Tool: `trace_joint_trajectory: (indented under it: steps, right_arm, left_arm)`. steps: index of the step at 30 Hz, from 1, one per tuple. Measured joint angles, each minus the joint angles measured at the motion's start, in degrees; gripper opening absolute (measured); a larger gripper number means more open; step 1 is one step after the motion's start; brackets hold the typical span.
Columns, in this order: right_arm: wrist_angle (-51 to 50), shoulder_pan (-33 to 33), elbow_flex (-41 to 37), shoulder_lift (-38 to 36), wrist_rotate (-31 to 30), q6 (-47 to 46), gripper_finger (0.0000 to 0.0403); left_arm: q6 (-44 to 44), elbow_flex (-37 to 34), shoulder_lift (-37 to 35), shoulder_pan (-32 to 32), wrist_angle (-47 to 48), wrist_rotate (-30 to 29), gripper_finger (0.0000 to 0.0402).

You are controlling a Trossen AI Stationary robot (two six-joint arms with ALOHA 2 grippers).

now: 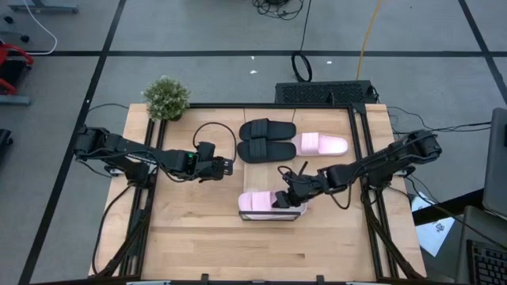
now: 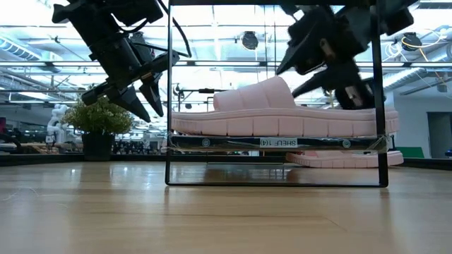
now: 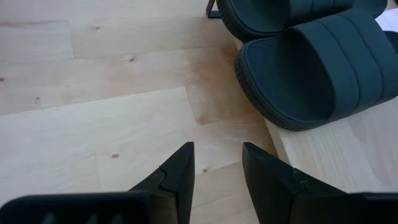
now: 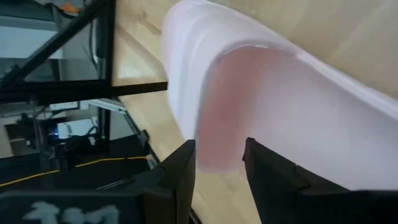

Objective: Pick and place slides into the shelf
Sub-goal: Put the pink slide on the shelf

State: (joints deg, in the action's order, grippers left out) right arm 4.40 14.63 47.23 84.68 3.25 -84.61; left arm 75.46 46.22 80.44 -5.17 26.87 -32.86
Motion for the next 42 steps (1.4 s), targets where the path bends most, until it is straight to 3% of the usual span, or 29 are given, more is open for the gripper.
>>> trace_joint_trajectory:
  steps: [6,11,16,20,24,27,32,42]
  right_arm:
    - [-4.24,0.00,-4.04,-9.96,-2.10,-2.93,0.0129]
    - [-15.08,0.04,-7.16,-21.39,-7.79,-4.83,0.0129]
    - [-29.73,-1.40,-8.53,-32.55,-21.08,-2.96,0.0129]
    - [-34.98,-4.38,-9.70,-38.99,-33.15,3.77,0.0129]
    - [-38.75,-9.13,-10.55,-41.55,-38.80,12.17,0.0129]
    - [-42.33,-13.34,-11.14,-41.47,-38.60,17.00,0.0129]
    - [-41.16,-20.70,-15.08,-40.43,-30.43,23.88,0.0129]
    - [-22.63,-31.85,-24.53,-39.75,-21.09,33.82,0.0129]
  left_arm:
    - [-0.81,0.00,-0.02,0.00,0.26,0.02,0.0129]
    - [-1.47,0.00,-0.02,0.01,0.20,0.00,0.0129]
    - [-1.51,0.00,-0.02,0.34,-0.01,-0.02,0.0129]
    - [-1.45,0.00,-0.02,0.37,-0.09,-0.07,0.0129]
    - [-1.38,0.00,-0.02,0.39,-0.17,-0.11,0.0129]
    - [-1.23,0.00,-0.02,0.44,-0.24,-0.11,0.0129]
    - [-0.01,0.00,-0.02,1.01,-0.24,-0.10,0.0129]
    - [0.04,0.00,-0.02,1.40,-1.77,-0.09,0.0129]
